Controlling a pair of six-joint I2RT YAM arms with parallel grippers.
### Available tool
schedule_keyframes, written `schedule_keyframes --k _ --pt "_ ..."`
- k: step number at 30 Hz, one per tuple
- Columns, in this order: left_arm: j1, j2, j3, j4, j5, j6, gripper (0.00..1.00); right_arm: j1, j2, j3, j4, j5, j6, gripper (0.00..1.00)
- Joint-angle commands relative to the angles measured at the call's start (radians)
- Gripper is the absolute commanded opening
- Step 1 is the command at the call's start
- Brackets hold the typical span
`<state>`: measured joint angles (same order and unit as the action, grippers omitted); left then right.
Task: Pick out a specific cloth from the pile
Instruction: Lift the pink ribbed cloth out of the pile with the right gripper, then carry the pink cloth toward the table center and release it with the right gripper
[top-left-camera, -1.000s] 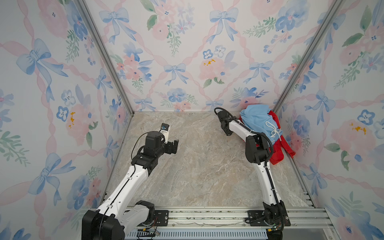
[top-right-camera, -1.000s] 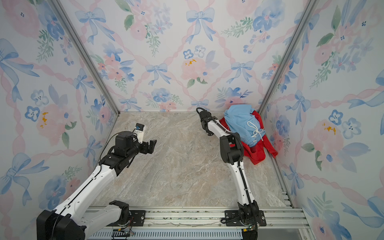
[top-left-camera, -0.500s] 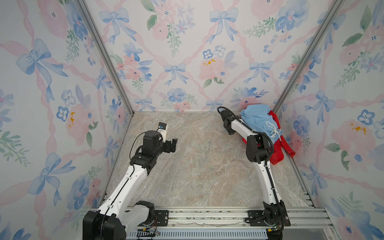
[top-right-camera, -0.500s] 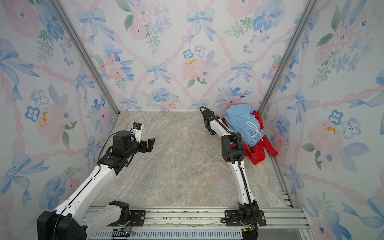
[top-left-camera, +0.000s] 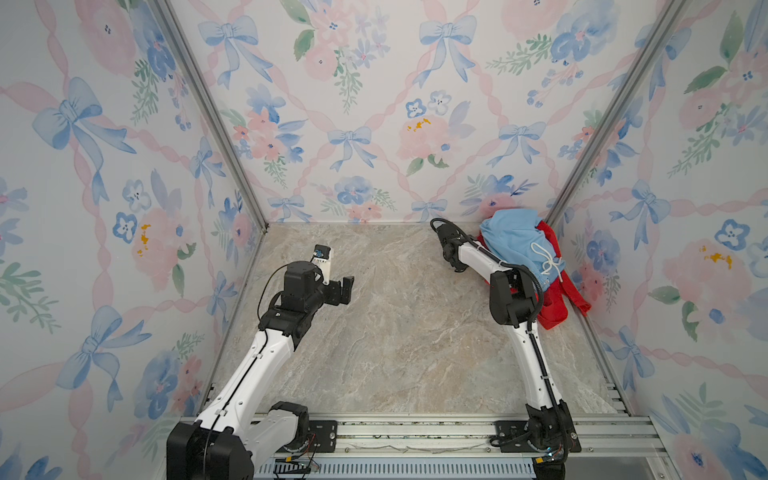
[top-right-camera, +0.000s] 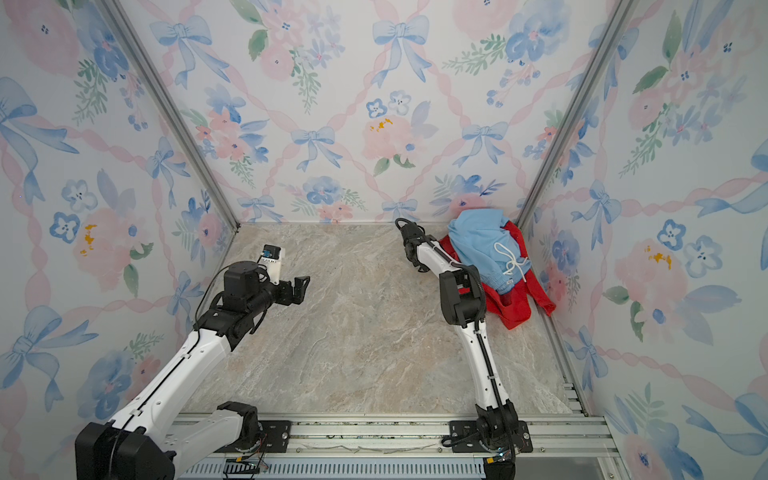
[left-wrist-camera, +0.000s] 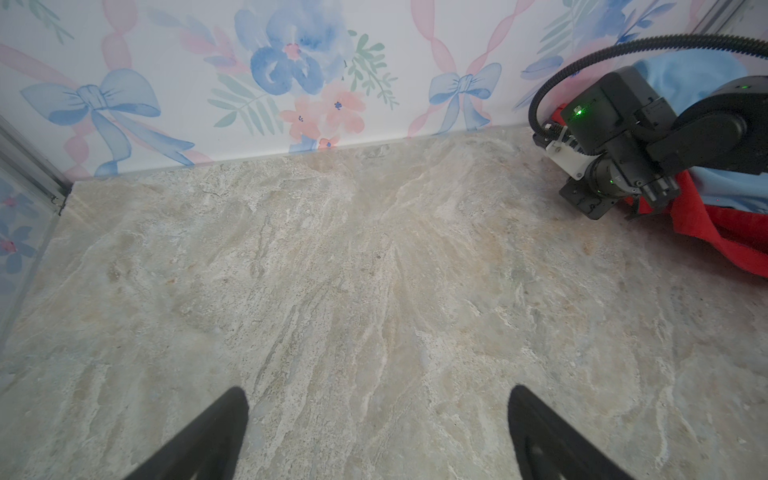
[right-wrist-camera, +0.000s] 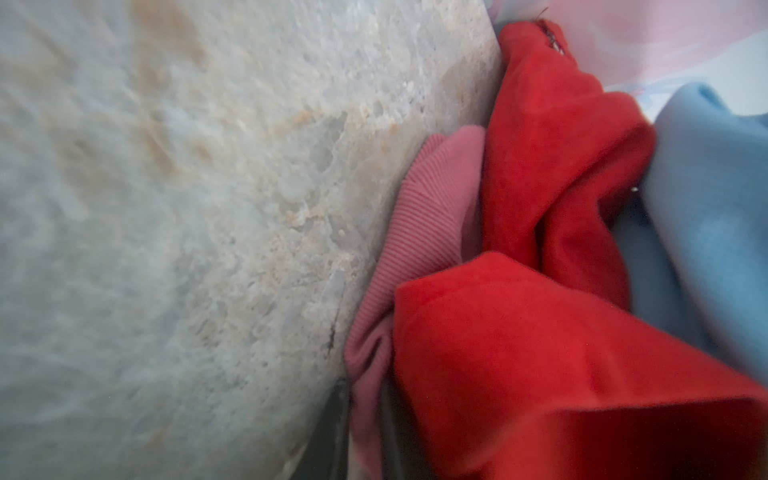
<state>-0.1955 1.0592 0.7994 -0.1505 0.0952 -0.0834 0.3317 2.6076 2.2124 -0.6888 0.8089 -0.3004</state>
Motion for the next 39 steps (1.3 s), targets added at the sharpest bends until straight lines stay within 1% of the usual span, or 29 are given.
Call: schedule_keyframes --k 1,3,5,7,10,15,18,21,22,24,26,27,29,31,34,37,39 --pt "0.009 -0.012 -0.016 0.017 0.020 -0.010 0.98 -0.004 0.079 0.010 -0.066 -0.052 -0.012 0.11" --pt "0.009 -0.014 -0.018 0.017 0.018 -0.010 0.98 -0.003 0.090 0.020 -0.069 -0.052 -0.018 0.06" --pt "0.009 -0.015 -0.019 0.018 0.017 -0.010 0.98 -0.002 0.099 0.030 -0.072 -0.050 -0.020 0.05" --pt "0.010 -0.017 -0.019 0.017 0.016 -0.013 0.98 0.000 0.100 0.031 -0.072 -0.047 -0.019 0.00" --pt "0.010 -0.017 -0.019 0.018 0.019 -0.013 0.98 0.003 0.079 0.012 -0.055 -0.041 -0.020 0.00" --pt "0.010 -0.019 -0.020 0.018 0.023 -0.015 0.98 0.015 -0.034 -0.044 0.006 -0.051 -0.016 0.00" --pt "0.010 -0.022 -0.021 0.018 0.026 -0.017 0.98 0.020 -0.126 -0.042 0.021 -0.056 -0.013 0.00" --pt "0.011 -0.027 -0.020 0.017 0.026 -0.023 0.98 0.010 -0.213 0.007 0.005 -0.072 -0.002 0.00" --pt "0.011 -0.029 -0.023 0.017 0.028 -0.024 0.98 0.003 -0.232 0.052 -0.022 -0.079 0.005 0.00" --pt "0.011 -0.035 -0.022 0.017 0.027 -0.026 0.98 -0.016 -0.237 0.186 -0.116 -0.084 0.018 0.00" --pt "0.011 -0.038 -0.022 0.020 0.029 -0.027 0.98 -0.038 -0.226 0.368 -0.223 -0.081 0.021 0.00" --pt "0.011 -0.039 -0.022 0.021 0.033 -0.029 0.98 -0.047 -0.243 0.398 -0.229 -0.070 0.017 0.00" --pt "0.013 -0.042 -0.022 0.022 0.041 -0.032 0.98 -0.074 -0.324 0.396 -0.189 -0.056 0.017 0.00" --pt "0.012 -0.041 -0.023 0.025 0.047 -0.036 0.98 -0.099 -0.394 0.427 -0.159 -0.031 -0.009 0.00" --pt "0.015 -0.040 -0.022 0.029 0.062 -0.039 0.98 -0.119 -0.497 0.442 -0.090 -0.034 -0.043 0.00" --pt "0.019 -0.040 -0.021 0.031 0.068 -0.041 0.98 -0.097 -0.594 0.449 -0.003 -0.041 -0.087 0.00" --pt "0.019 -0.042 -0.022 0.032 0.068 -0.042 0.98 -0.047 -0.646 0.446 0.084 -0.030 -0.150 0.00"
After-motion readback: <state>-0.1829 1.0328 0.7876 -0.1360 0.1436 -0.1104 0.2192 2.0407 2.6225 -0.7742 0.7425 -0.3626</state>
